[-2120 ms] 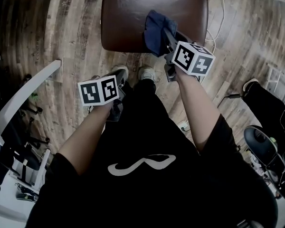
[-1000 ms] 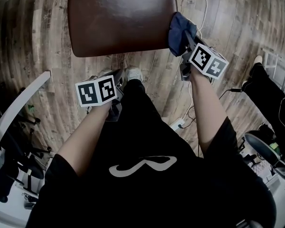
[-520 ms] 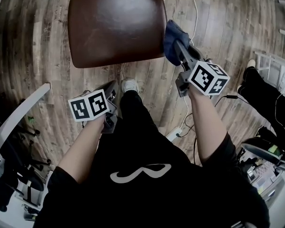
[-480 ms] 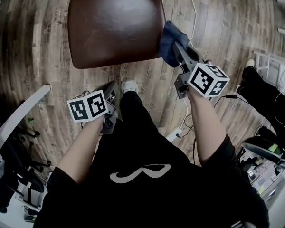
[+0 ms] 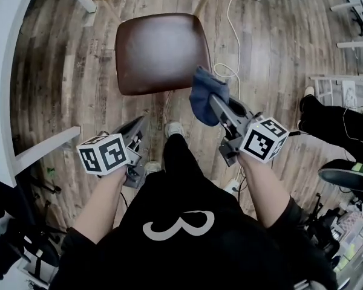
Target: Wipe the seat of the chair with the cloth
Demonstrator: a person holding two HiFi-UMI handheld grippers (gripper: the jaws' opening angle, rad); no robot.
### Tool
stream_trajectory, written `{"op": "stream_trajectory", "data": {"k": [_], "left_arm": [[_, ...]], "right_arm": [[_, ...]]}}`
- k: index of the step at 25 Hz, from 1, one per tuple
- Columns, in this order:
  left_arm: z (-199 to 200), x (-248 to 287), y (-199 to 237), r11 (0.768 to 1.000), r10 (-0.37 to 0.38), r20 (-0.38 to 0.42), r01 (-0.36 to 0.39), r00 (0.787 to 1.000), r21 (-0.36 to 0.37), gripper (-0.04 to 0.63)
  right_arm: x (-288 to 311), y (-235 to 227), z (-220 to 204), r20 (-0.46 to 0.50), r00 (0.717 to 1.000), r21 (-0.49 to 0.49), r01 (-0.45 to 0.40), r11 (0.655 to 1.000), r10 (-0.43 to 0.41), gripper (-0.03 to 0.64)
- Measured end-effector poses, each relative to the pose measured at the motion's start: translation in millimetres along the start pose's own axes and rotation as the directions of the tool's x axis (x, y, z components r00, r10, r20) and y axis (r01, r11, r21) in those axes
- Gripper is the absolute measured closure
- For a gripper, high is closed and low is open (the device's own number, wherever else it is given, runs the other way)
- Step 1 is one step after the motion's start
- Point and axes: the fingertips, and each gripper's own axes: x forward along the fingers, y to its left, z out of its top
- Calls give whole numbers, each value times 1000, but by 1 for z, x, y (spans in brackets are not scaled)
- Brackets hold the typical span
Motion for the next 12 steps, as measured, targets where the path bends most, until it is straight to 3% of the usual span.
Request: {"op": "stream_trajectory", "data": {"k": [6, 12], "left_arm": [[17, -101, -62, 987, -101, 95, 87, 990, 138, 583], [19, -205, -142, 938, -223, 144, 172, 964, 301, 583]], "right_arm": [[-51, 112, 7, 37, 992, -103, -119, 988, 123, 563], [-108, 221, 8, 44, 980, -229, -179, 957, 194, 563]]}}
